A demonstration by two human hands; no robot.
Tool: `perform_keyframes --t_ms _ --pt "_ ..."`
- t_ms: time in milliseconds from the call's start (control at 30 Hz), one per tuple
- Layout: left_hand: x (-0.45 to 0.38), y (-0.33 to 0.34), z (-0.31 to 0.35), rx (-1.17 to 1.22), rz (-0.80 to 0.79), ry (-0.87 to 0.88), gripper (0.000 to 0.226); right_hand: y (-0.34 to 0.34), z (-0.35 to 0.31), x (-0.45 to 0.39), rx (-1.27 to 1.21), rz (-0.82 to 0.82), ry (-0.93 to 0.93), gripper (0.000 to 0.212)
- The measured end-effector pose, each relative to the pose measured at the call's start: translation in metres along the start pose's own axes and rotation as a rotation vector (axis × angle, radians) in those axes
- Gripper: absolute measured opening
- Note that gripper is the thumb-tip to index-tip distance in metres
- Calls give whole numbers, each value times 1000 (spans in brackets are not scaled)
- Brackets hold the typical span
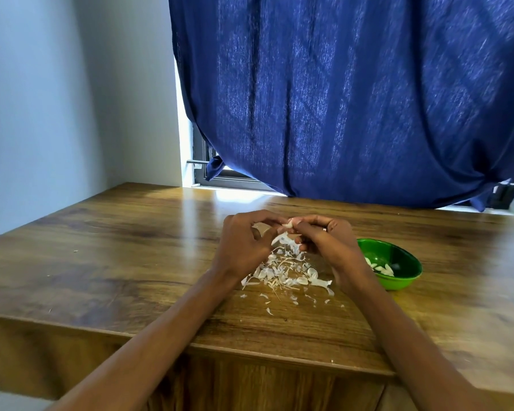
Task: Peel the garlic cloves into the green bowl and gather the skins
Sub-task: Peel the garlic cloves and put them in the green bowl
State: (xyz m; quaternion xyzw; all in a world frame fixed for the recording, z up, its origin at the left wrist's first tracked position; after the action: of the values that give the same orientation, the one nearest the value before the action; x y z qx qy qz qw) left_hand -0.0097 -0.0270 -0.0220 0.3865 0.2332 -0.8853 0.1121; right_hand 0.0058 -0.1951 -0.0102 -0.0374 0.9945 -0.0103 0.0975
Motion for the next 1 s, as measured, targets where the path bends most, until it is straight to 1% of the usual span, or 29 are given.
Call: perform_keyframes --t_ms 167,267,433,533,667,733,800,900,1000 --pt "-1 1 -2 -19 20 -10 12 0 -2 -1 -25 63 -36 7" --pt "-2 1 -2 -43 32 -13 11 -2 -2 -2 -55 71 -39 8" --pt "0 2 -6 -8 -71 -94 13 -5 -1 -4 -93 111 -31 11" --pt "2 -1 -4 16 -42 -101 14 -5 -2 -3 -79 95 -27 12" --pt "2 -3 -1 -26 31 -34 14 -4 -2 -2 -55 73 -26 10" --pt "0 -4 -3 -84 30 14 22 -4 -3 -2 -62 69 -24 11" --pt "0 -3 -4 -88 13 10 29 -4 -4 -1 -78 65 -17 9" --pt "0 -2 -3 -12 7 -62 19 -4 -4 0 -82 44 -16 8" --pt "1 -2 -1 33 18 -64 13 -4 -4 0 -90 34 -21 8"
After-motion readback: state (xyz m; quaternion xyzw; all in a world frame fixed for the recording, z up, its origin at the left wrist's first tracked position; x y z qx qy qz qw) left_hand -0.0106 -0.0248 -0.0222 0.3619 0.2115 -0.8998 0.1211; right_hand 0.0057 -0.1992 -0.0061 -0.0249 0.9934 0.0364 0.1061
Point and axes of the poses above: each hand's wrist, its own x-axis away from the middle knuckle, its own y-axis out of the palm, z = x × y, the point moved 2 cm from there along -x, towards the middle knuckle, and after that the axes turned 2 degrees about y, right-handed, at the moved point
